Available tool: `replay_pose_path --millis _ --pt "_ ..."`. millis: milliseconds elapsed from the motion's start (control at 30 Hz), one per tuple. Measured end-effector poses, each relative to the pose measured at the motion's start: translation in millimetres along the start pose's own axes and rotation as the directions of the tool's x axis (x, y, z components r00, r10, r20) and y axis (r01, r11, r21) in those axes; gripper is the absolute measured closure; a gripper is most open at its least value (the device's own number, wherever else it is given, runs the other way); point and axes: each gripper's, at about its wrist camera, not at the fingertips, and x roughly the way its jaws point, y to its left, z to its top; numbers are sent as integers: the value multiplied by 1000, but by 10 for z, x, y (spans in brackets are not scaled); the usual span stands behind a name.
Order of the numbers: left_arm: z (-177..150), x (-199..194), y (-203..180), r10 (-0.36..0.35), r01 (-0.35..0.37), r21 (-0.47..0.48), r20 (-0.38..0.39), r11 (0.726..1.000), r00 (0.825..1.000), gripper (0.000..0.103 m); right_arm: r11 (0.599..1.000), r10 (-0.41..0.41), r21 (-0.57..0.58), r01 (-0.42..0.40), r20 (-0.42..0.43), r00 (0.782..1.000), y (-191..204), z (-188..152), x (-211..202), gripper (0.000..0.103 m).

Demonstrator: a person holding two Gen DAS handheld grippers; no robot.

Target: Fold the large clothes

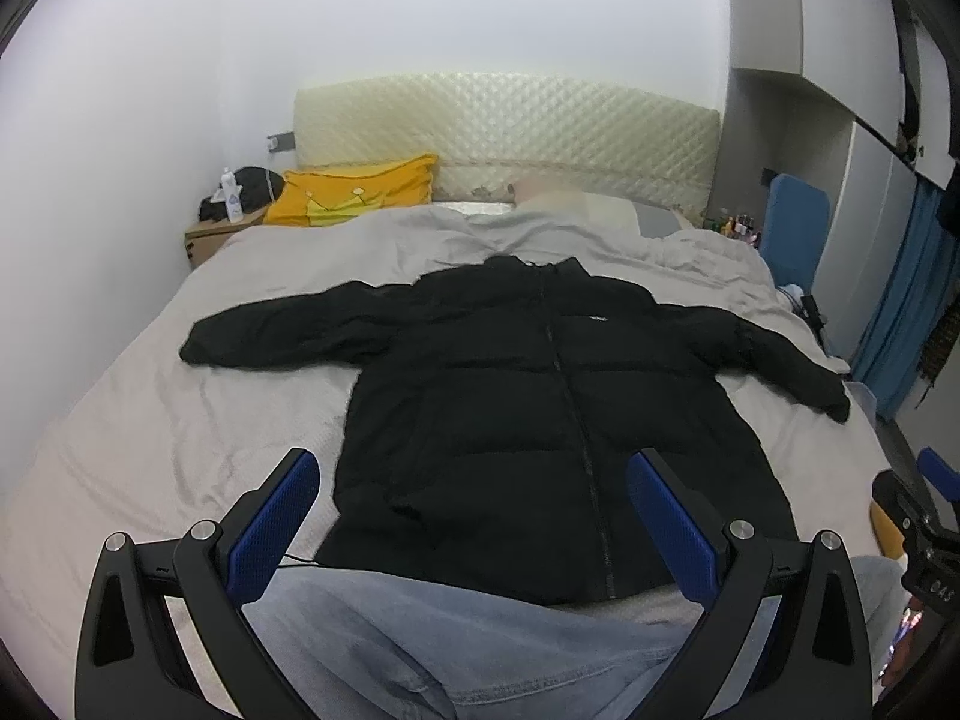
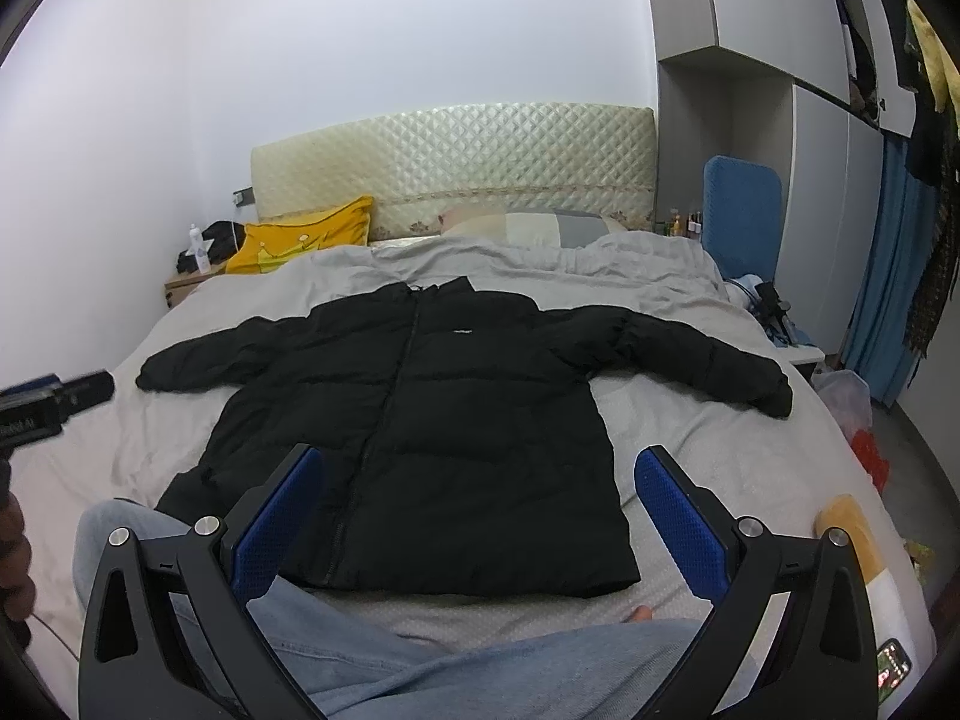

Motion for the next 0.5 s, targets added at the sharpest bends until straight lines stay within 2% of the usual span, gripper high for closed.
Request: replay_pose_path --millis 233,367,500 --pt "141 59 -26 -36 36 1 -48 999 998 0 1000 -13 -4 13 -39 999 -88 18 198 0" --pt "388 104 -30 -132 129 -34 -111 991 985 0 997 -67 -29 65 -76 995 -234 79 471 0" --pt "635 128 -40 -157 151 -49 -158 987 975 0 995 -95 -6 95 -111 989 -430 115 741 0"
